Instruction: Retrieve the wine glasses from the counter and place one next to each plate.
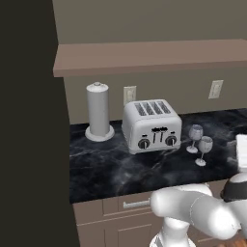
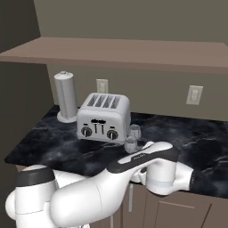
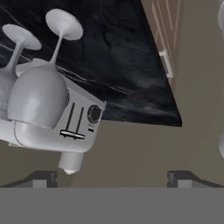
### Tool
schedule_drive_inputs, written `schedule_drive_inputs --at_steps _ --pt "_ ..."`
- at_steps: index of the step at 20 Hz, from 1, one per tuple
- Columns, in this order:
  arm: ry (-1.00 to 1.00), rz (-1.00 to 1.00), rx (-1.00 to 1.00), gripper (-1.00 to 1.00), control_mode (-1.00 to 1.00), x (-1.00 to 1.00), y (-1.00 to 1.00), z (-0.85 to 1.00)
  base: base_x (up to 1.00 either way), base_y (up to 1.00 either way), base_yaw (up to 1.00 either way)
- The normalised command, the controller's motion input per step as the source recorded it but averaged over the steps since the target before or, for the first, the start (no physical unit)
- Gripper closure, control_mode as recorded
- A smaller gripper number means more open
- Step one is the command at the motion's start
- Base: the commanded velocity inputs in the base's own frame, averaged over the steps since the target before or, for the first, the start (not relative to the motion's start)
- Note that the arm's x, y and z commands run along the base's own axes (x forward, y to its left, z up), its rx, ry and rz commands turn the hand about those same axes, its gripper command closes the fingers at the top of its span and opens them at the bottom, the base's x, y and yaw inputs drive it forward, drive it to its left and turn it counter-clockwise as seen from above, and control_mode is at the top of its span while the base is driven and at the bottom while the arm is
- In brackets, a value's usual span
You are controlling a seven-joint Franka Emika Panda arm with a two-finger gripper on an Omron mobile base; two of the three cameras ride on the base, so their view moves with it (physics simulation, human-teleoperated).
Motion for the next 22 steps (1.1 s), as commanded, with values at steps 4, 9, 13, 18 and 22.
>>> schedule_drive_inputs --at_steps 4,9,13,18,22 --pt "0.0 0.0 0.0 -1.0 -1.0 0.14 0.0 -0.26 0.0 0.0 0.0" --pt "0.0 0.0 0.01 -1.0 -1.0 0.12 0.0 -0.27 0.0 0.0 0.0" --pt "0.0 0.01 0.06 -1.0 -1.0 0.18 0.01 -0.37 0.0 0.0 0.0" --pt "0.0 0.02 0.09 -1.0 -1.0 0.23 0.0 -0.23 0.0 0.0 0.0" --pt "0.0 0.01 0.08 -1.0 -1.0 0.19 0.0 -0.05 0.0 0.0 0.0"
